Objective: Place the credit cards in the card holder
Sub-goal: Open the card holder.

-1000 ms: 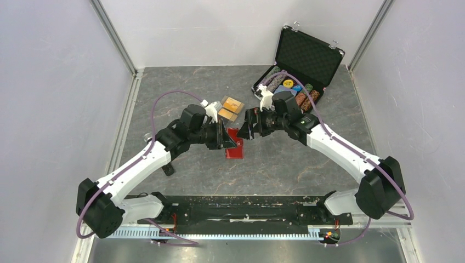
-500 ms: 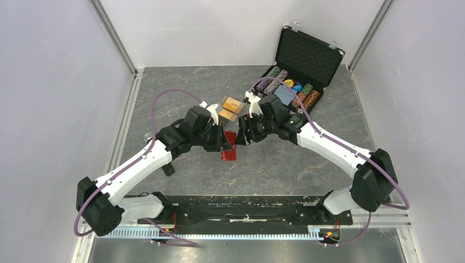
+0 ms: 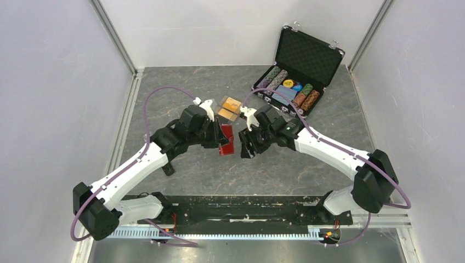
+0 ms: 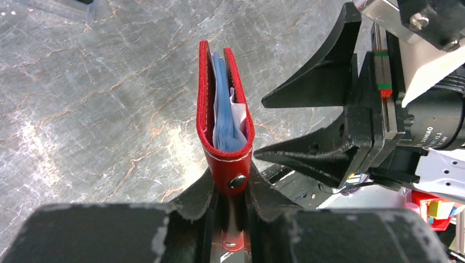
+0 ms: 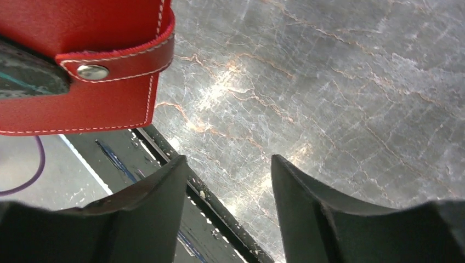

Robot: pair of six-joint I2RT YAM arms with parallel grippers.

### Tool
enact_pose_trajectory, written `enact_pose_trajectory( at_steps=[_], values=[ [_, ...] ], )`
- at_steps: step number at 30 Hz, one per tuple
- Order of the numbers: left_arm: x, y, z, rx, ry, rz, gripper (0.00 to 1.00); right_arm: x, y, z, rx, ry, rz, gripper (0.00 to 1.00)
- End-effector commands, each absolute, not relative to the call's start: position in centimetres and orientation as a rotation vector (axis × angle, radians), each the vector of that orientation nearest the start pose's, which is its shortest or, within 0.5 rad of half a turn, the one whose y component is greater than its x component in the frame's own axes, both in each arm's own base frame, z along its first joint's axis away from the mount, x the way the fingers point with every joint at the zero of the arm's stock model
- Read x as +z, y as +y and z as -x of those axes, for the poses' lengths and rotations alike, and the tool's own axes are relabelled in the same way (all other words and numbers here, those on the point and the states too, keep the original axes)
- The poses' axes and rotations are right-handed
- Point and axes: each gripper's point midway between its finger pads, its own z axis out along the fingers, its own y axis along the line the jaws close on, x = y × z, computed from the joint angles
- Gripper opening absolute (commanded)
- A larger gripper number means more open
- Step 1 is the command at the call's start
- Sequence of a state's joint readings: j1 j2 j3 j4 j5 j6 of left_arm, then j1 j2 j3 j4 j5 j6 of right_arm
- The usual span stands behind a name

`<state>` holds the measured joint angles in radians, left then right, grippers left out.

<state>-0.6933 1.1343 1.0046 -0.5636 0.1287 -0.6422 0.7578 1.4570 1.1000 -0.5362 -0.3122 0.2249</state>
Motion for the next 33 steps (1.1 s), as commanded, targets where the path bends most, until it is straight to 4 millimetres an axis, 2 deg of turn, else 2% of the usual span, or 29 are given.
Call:
enact_pose_trajectory(
  at_steps=[1,7,10,13,18,23,26,31,33],
  values=[
    [22.4,-25.6,-22.6,-0.928,2.302,-0.112,0.02,16.3,28.3,-23.1,0.738,2.333,0.761,0.67],
    [22.2,-25.7,-21.8,-0.914,2.301,-0.198,0.02,20.2,29.3,-24.4,0.99,2.265,0.552,0.83],
    [21.8,-25.9,-21.3,-0.865,2.31,-0.26,0.02,21.9,30.7,-24.6,1.107,2.245,0.496,0.86],
    [21.5,-26.1,-20.9,-0.811,2.309,-0.301,0.02,22.8,31.7,-24.8,1.178,2.25,0.456,0.84],
    [21.9,-26.0,-21.0,-0.727,2.279,-0.318,0.02,21.1,31.8,-25.1,1.138,2.347,0.423,0.72],
    [21.9,-26.1,-21.0,-0.669,2.28,-0.338,0.02,19.9,32.9,-23.6,1.167,2.401,0.47,0.67],
    [21.8,-25.8,-21.4,-0.624,2.285,-0.313,0.02,18.9,33.6,-22.3,1.175,2.445,0.514,0.56],
    [22.2,-25.4,-22.1,-0.588,2.273,-0.264,0.02,17.0,33.7,-21.1,1.15,2.508,0.575,0.41],
    [22.0,-25.2,-22.4,-0.557,2.283,-0.248,0.02,16.9,33.9,-20.7,1.143,2.507,0.617,0.35]
  ],
)
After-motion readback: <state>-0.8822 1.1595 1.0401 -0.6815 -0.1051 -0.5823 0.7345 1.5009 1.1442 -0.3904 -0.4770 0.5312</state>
